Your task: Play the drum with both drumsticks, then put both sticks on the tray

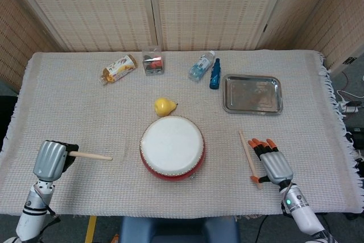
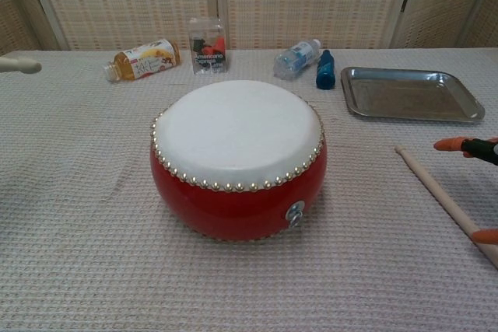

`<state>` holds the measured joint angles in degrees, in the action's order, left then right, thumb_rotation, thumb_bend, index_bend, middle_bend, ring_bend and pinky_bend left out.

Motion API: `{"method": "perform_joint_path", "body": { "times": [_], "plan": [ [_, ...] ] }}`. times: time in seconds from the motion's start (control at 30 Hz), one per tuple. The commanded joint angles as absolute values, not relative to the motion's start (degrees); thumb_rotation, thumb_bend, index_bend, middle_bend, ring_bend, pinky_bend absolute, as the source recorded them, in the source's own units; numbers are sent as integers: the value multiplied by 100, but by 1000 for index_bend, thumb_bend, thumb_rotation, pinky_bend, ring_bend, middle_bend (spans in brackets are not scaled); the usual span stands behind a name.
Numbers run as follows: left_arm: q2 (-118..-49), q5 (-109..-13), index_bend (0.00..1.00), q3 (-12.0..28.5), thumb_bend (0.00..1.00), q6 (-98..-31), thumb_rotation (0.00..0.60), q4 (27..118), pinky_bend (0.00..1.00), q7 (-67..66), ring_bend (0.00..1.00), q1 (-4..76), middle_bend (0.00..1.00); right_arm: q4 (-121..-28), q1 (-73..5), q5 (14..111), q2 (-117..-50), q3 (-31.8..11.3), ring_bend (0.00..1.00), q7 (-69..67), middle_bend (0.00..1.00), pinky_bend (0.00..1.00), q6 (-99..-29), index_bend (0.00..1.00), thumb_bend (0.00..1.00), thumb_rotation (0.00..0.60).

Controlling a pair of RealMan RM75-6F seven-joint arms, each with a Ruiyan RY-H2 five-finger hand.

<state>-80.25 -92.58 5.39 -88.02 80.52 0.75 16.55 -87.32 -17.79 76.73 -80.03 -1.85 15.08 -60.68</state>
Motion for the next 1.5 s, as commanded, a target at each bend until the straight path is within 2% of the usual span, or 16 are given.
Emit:
{"method": "perform_joint_path", "body": {
  "times": [0.03,0.43,0.9,1.0,1.1,1.3,1.37,1.5],
  "plan": [
    [-8041,-9267,1000,529,628,-8786,600,8041,1000,-4,1000,1666,1000,-8602,-1823,7657,-8122,-196,0,1494,14,0,-6067,0,143,501],
    [-8088,-9261,1000,485,628,-8742,600,8000,1000,-47,1000,1673,1000,-8261,-1880,7570,-8264,-171,0,1593,9,0,-6061,0,142,500],
    [-8115,-9205,1000,460,628,-8652,600,7931,1000,-8,1000,1691,1000,-7951,-1925,6915,-7961,-340,0,1920,9,0,-5883,0,149,500],
    [-8126,-9179,1000,459,627,-8627,600,7926,1000,7,1000,1693,1000,-8030,-1981,6793,-7848,-432,0,1817,16,0,-5787,0,207,500],
    [-8135,-9167,1000,455,627,-8617,600,7922,1000,15,1000,1692,1000,-8292,-2079,6668,-7668,-551,0,1445,78,0,-5519,0,290,500],
    [-8141,-9163,1000,440,628,-8606,600,7935,1000,5,1000,1688,1000,-8629,-2406,6427,-7497,-780,0,770,144,0,-4839,0,586,504],
    [-8142,-9154,1000,439,628,-8602,600,7941,1000,-1,1000,1685,1000,-8640,-2530,6342,-7516,-812,0,638,157,0,-4607,0,657,480],
    [-8149,-9135,1000,429,627,-8588,600,7934,1000,-1,1000,1676,1000,-8535,-2690,6286,-7620,-797,0,505,172,0,-4355,0,726,400]
  ]
}}
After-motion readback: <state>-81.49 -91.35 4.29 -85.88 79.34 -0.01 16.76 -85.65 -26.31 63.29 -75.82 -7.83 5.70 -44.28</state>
